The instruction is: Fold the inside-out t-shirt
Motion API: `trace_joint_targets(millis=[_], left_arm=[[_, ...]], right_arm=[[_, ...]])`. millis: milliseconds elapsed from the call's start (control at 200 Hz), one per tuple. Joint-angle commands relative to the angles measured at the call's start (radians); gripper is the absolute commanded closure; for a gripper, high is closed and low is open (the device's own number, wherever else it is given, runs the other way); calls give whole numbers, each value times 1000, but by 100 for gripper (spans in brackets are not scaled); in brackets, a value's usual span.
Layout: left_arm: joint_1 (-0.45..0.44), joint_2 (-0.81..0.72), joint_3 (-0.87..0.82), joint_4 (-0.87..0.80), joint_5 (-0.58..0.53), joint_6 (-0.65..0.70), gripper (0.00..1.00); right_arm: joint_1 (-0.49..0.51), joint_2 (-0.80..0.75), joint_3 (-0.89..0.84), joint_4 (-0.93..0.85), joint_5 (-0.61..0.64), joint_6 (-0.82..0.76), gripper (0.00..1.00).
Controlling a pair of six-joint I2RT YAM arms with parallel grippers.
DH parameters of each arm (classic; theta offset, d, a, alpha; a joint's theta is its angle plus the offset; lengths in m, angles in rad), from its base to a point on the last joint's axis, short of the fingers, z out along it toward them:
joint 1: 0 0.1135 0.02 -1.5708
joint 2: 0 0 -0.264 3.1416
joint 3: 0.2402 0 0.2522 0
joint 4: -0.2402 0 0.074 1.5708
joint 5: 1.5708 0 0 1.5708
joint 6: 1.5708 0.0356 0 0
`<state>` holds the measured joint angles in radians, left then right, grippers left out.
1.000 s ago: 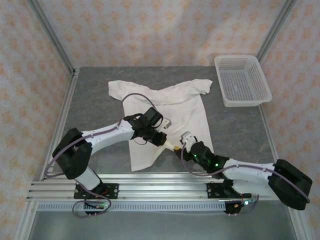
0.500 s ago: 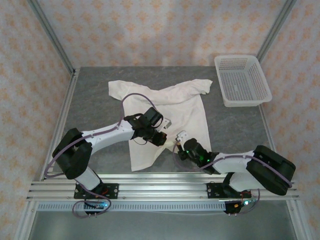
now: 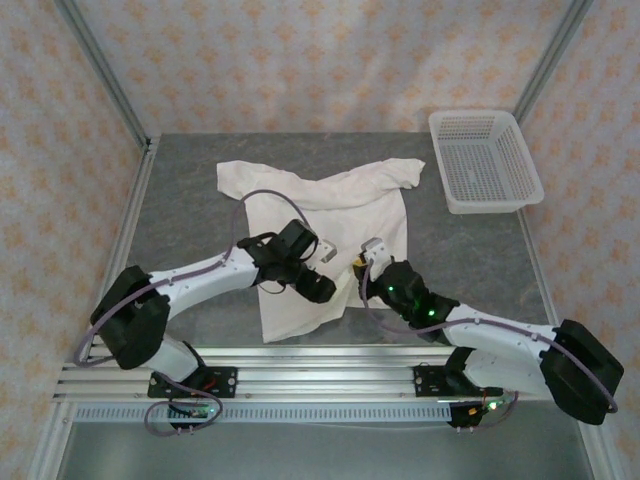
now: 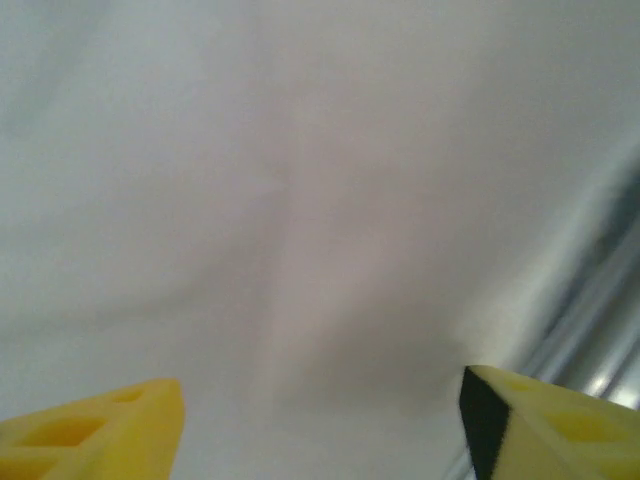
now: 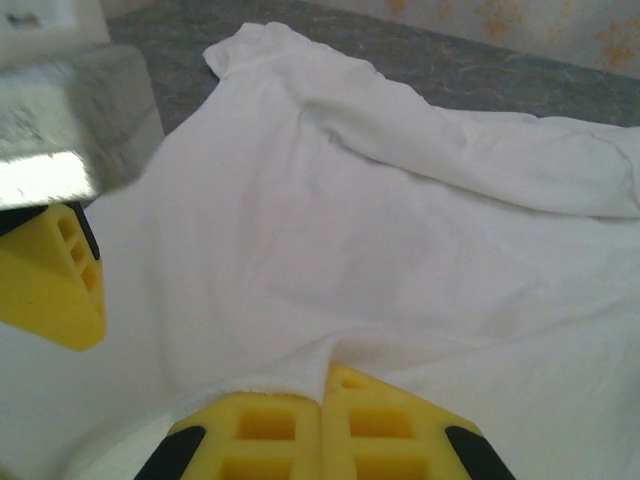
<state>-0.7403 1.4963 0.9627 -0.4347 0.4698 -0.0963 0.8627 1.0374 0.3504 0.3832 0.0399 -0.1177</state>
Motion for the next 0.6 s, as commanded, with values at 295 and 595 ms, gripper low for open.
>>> trace_joint_targets(millis=[295,595], left_arm=[[-81,123,42,212,-378,-22,19],[-33,31,38,163,-341,-62,100]], right_arm=[[-8,-106,32,-88,17,36,100],[-14,-213,36,-266,74,46,100]])
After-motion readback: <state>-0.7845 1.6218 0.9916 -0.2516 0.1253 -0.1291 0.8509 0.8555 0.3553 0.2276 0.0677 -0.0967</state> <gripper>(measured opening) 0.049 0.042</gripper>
